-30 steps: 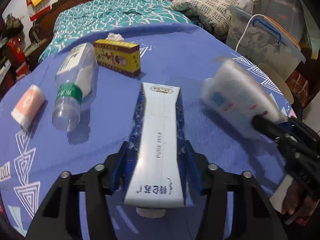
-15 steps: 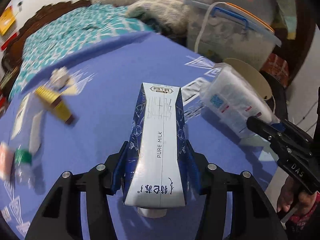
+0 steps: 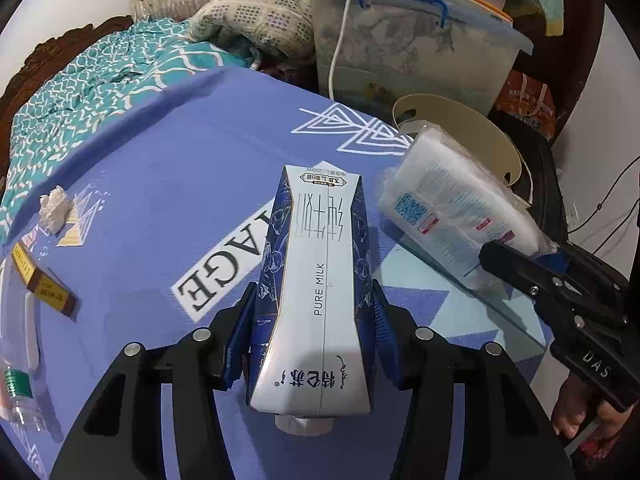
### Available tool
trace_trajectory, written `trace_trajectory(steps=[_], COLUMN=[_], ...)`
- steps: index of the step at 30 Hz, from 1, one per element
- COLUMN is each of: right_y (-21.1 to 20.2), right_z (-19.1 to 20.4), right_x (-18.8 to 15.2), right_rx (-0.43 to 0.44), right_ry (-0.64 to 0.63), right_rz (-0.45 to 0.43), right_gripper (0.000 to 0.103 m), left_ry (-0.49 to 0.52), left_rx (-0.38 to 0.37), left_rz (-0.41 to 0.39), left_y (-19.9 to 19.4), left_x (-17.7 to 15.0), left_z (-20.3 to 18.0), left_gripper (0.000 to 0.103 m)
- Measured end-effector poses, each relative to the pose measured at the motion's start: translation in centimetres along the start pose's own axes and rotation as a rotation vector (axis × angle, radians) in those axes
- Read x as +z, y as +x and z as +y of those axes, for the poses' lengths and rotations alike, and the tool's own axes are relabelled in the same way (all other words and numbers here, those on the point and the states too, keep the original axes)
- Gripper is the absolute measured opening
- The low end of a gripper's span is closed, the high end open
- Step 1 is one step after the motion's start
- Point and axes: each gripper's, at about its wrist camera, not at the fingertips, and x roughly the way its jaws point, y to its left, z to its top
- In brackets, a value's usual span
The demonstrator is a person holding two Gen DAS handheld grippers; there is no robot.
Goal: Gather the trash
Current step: 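Carry the milk carton and wipe pack to the wastebasket and open both grippers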
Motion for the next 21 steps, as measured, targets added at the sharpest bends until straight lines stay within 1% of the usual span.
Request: trace_trajectory(steps=[4,9,10,12,13,15,16,17,21], right_y=[0.1,0.3,0.3,0.3,0.3,0.3,0.3,0.4,0.3], right_z=[0.1,0.6,0.5,0.2,0.1,0.0,-0.1,-0.1,-0.1], right_x=[-0.3,-0.1,-0.2,-0.1,-0.1,0.0,-0.1,-0.1,-0.3], right_rx=[-0.005,-0.011,-0.011,-0.004,-0.001,0.0,-0.001,-0.003,0.004], right_ry=[-0.013,-0.036,-0.031,-0.016,-0.011,-0.005,-0.002,0.003,0.007], right_rz=[-0.001,0.001,-0.001,0.0,0.002,0.004,0.007,0.006,0.005], right_gripper=[0.036,0.038,0.039,0.04,0.04,0.045,0.054,0.06,0.06], left_ry=[-0.002,-0.014,-0.017,-0.018,-0.02,-0.026,-0.029,-0.032,-0.043], left_rx=[-0.001,-0.012,-0.013,-0.004,-0.005,-0.011,-0.012,-0.011,-0.013], left_rz=[0.016,0.011,0.009,0.013,0.013,0.017,0.016,0.012,0.0], left_y=[0.9,1.0,1.0,1.1,1.1,1.1,1.0,0.9,0.4], left_x=[-0.1,-0.2,-0.2,-0.3,-0.3,-0.4,-0.4,-0.4,-0.6], left_z=[0.2,0.5,0.5,0.5,0.6,0.8,0.8,0.9,1.1], left_gripper=[0.05,0.051,0.052,0.061,0.061,0.061,0.061,0.062,0.062])
